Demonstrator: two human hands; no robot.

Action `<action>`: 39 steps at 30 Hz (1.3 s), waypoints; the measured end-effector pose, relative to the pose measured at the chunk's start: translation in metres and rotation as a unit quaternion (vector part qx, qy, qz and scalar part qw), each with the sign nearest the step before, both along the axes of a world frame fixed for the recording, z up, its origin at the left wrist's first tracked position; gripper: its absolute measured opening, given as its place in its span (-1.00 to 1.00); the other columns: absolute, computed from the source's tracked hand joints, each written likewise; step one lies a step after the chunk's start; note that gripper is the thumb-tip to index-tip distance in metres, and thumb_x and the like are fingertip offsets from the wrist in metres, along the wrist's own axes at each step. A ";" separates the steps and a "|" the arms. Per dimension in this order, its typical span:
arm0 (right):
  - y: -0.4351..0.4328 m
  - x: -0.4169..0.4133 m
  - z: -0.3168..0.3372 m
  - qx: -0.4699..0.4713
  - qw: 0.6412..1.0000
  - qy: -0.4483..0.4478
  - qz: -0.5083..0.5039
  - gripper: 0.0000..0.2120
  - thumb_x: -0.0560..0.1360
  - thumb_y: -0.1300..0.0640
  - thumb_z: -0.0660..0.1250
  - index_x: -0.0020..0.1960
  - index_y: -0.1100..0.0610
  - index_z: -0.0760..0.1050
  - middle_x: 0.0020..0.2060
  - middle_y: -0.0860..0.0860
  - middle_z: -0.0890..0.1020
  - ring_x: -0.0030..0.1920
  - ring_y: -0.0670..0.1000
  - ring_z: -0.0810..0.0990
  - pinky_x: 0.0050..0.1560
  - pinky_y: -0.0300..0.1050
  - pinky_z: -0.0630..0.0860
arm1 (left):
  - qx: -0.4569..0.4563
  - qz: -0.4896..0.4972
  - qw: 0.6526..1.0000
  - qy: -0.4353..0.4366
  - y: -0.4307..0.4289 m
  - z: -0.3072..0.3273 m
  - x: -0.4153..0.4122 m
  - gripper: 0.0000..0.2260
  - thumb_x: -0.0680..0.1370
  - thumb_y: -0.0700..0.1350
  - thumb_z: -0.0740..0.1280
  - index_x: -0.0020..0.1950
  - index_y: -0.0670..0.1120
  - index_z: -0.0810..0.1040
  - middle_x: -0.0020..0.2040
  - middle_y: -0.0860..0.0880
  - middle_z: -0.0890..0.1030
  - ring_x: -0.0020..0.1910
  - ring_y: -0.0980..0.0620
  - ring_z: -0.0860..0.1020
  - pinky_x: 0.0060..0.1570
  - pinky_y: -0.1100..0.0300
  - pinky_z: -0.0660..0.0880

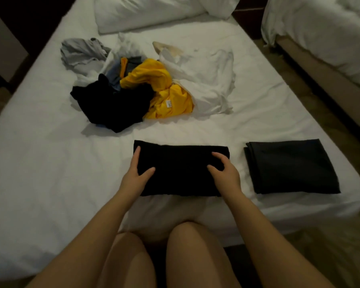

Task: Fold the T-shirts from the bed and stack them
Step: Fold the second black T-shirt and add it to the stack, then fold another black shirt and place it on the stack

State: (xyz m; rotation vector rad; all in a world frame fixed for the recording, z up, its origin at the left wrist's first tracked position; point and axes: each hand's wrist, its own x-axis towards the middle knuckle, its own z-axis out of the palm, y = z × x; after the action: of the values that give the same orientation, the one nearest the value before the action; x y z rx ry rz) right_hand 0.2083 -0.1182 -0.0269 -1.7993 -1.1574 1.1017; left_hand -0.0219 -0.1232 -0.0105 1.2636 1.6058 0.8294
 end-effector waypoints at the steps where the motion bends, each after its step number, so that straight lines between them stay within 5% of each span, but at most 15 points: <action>1: -0.001 0.006 0.006 0.019 1.000 -0.003 0.004 -0.59 0.52 0.19 0.27 0.35 -0.03 0.39 0.30 0.03 0.48 0.26 0.04 0.45 0.14 -0.19 0.41 | 0.013 -0.006 1.000 -0.018 -0.003 0.007 0.003 -0.40 0.58 -0.11 0.26 0.51 0.18 0.03 0.40 0.06 0.30 0.27 0.12 0.33 0.13 0.32 0.34; 4: -0.007 0.034 0.026 0.074 0.997 0.003 0.006 -0.56 0.52 0.23 0.26 0.36 -0.03 0.39 0.28 0.02 0.48 0.26 0.02 0.46 0.26 -0.04 0.44 | 0.056 -0.023 0.997 -0.037 -0.009 0.026 0.028 -0.44 0.58 -0.14 0.26 0.45 0.25 0.11 0.31 0.18 0.30 0.25 0.21 0.31 0.03 0.49 0.34; 8: -0.014 0.105 0.045 0.101 0.995 0.012 -0.010 -0.53 0.51 0.24 0.29 0.37 -0.06 0.38 0.28 0.03 0.47 0.23 0.01 0.47 0.25 -0.04 0.45 | 0.077 -0.057 0.994 -0.051 -0.007 0.038 0.089 -0.45 0.56 -0.14 0.30 0.36 0.34 0.16 0.32 0.16 0.31 0.31 0.12 0.34 0.31 0.15 0.33; 12: -0.019 0.192 0.051 0.104 0.993 -0.045 -0.041 -0.53 0.51 0.23 0.31 0.38 -0.05 0.37 0.28 0.04 0.47 0.26 0.04 0.46 0.27 0.00 0.43 | 0.071 -0.097 0.993 -0.011 -0.010 0.033 0.167 -0.25 0.39 0.01 0.37 0.50 0.08 0.09 0.29 -0.03 0.31 0.33 -0.01 0.34 0.23 0.30 0.25; 14: -0.021 0.230 0.047 0.099 0.989 -0.089 -0.065 -0.53 0.51 0.23 0.31 0.39 -0.03 0.37 0.29 0.05 0.47 0.28 0.05 0.44 0.23 -0.11 0.40 | 0.070 -0.137 0.988 0.006 -0.010 0.026 0.206 -0.23 0.46 -0.08 0.40 0.52 0.03 -0.01 0.33 -0.07 0.26 0.35 -0.03 0.30 0.18 0.35 0.23; 18: -0.016 0.274 0.026 0.059 0.988 -0.124 -0.063 -0.52 0.52 0.19 0.30 0.41 -0.06 0.33 0.33 0.02 0.45 0.31 0.05 0.41 0.21 -0.15 0.37 | 0.041 -0.179 0.983 0.012 0.008 0.012 0.254 -0.27 0.52 -0.14 0.34 0.53 0.07 -0.06 0.42 -0.08 0.17 0.39 -0.07 0.26 0.28 0.13 0.30; 26: 0.014 0.294 -0.014 -0.023 0.992 -0.124 -0.007 -0.49 0.54 0.06 0.28 0.45 -0.09 0.23 0.40 0.05 0.36 0.37 0.09 0.34 0.27 -0.05 0.35 | -0.062 -0.199 0.978 0.008 0.022 -0.025 0.258 -0.24 0.50 -0.02 0.36 0.53 0.07 -0.07 0.52 -0.04 0.11 0.45 -0.05 0.21 0.39 0.04 0.26; 33: 0.016 0.298 -0.016 0.004 0.985 -0.163 -0.052 -0.55 0.56 0.10 0.25 0.43 -0.03 0.30 0.35 0.07 0.43 0.32 0.10 0.40 0.23 -0.09 0.34 | -0.018 -0.145 0.988 -0.044 0.011 -0.029 0.274 -0.28 0.53 -0.08 0.33 0.52 0.08 -0.08 0.52 0.01 0.09 0.47 0.03 0.16 0.42 0.12 0.19; 39: 0.001 0.283 0.001 0.001 0.941 -0.333 -0.056 -0.51 0.57 0.03 0.19 0.47 0.04 0.22 0.42 0.08 0.29 0.36 0.17 0.28 0.31 0.07 0.28 | 0.014 -0.160 0.986 0.034 0.008 -0.017 0.265 -0.31 0.57 0.02 0.24 0.53 0.01 -0.15 0.53 -0.05 0.10 0.48 0.00 0.15 0.38 0.20 0.14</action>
State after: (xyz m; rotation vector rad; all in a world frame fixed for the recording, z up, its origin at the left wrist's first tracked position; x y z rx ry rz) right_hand 0.4914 -0.1167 -0.0263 -2.2861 -1.3977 0.4152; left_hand 0.2429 -0.1148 -0.0279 1.5358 1.3966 0.6137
